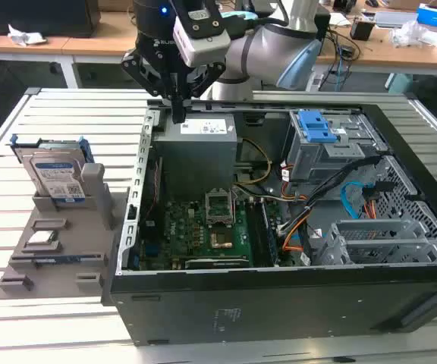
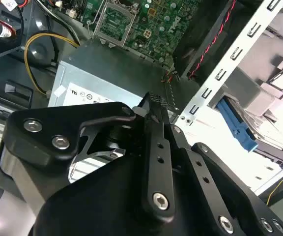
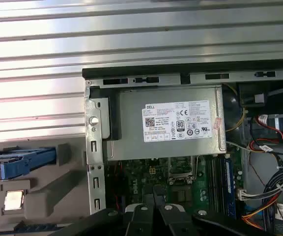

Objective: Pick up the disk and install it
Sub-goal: 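Reach for the disk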

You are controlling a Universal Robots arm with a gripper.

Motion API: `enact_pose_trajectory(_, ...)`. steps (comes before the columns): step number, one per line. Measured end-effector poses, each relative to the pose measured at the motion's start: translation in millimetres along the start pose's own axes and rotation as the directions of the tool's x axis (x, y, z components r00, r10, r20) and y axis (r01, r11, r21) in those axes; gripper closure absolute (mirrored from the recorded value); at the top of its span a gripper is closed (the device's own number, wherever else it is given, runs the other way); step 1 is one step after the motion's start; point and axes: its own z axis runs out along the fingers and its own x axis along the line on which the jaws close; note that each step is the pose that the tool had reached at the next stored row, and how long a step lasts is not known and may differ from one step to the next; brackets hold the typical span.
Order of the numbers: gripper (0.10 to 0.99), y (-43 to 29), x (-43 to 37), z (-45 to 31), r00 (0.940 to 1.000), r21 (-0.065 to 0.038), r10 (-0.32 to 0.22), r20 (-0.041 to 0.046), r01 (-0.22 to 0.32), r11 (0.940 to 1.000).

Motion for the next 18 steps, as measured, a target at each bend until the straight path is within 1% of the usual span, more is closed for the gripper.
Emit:
enact_pose_trajectory(1, 0.98, -0.1, 1.9, 0.0, 1.0, 0.0, 0.0, 0.0001, 0.0, 1.0)
enact_pose_trajectory(5, 0.98, -1.2, 15.8, -0.4, 1.0, 0.0, 0.0, 0.0, 0.0, 1.0)
enact_pose_trajectory(7, 0.98, -1.8, 24.6, -0.6, 1.0, 0.0, 0.0, 0.0001, 0.0, 1.0)
enact_pose_trajectory(9, 0.98, -2.2, 28.8, -0.8, 1.0, 0.0, 0.0, 0.0, 0.0, 1.0)
enact_pose_trajectory(10, 0.98, -2.5, 33.9, -0.9, 1.0, 0.0, 0.0, 0.0, 0.0, 1.0)
enact_pose_trajectory(11, 0.98, -3.0, 40.7, -1.1, 1.0, 0.0, 0.0, 0.0, 0.0, 1.0)
enact_pose_trajectory(18, 0.98, -4.1, 55.0, -1.5, 1.0, 0.0, 0.0, 0.0001, 0.0, 1.0)
